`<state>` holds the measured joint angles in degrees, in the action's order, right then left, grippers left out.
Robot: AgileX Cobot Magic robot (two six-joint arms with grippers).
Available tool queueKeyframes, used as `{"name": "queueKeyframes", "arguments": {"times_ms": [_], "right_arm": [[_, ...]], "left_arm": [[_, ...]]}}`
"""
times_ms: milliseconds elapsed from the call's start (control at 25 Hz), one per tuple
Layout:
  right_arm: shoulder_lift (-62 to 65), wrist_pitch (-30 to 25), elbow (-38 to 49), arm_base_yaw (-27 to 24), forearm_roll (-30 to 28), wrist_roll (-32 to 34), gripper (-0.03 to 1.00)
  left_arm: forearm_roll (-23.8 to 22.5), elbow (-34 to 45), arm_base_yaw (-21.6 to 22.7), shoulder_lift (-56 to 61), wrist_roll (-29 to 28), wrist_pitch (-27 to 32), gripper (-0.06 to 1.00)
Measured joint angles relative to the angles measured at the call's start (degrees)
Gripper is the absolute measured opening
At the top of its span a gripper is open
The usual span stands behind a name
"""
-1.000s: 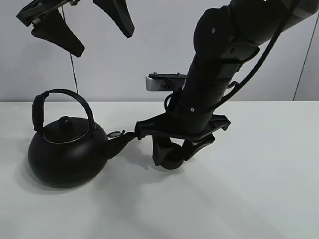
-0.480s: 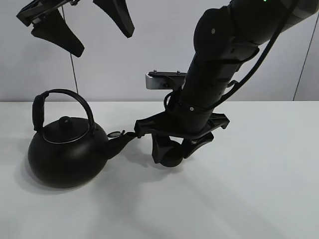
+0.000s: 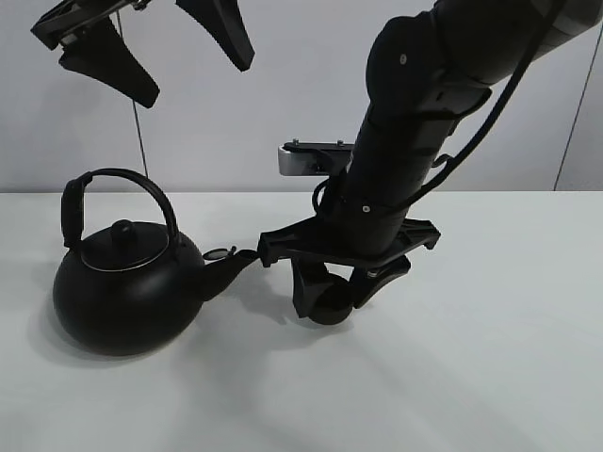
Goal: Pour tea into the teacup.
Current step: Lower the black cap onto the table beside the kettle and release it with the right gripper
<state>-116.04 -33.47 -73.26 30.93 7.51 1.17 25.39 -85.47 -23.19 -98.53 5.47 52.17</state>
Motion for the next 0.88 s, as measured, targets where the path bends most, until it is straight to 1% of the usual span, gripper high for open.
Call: {"name": "queueKeyframes", "arguments": {"times_ms": [120, 360, 880], "right_arm": [[0.0, -0.2, 0.0, 0.0, -0.4, 1.2, 0.41], [0.0, -2.5, 0.0, 0.0, -3.6, 3.3, 0.41], [-0.2, -3.6, 0.0, 0.0, -4.3, 3.5, 0.41]], "left_arm": [[0.0, 0.0, 0.0, 0.0, 0.0, 0.0, 0.69], [0.0, 0.0, 0.0, 0.0, 0.0, 0.0, 0.69], [0.0, 0.0, 0.0, 0.0, 0.0, 0.0, 0.69]]}}
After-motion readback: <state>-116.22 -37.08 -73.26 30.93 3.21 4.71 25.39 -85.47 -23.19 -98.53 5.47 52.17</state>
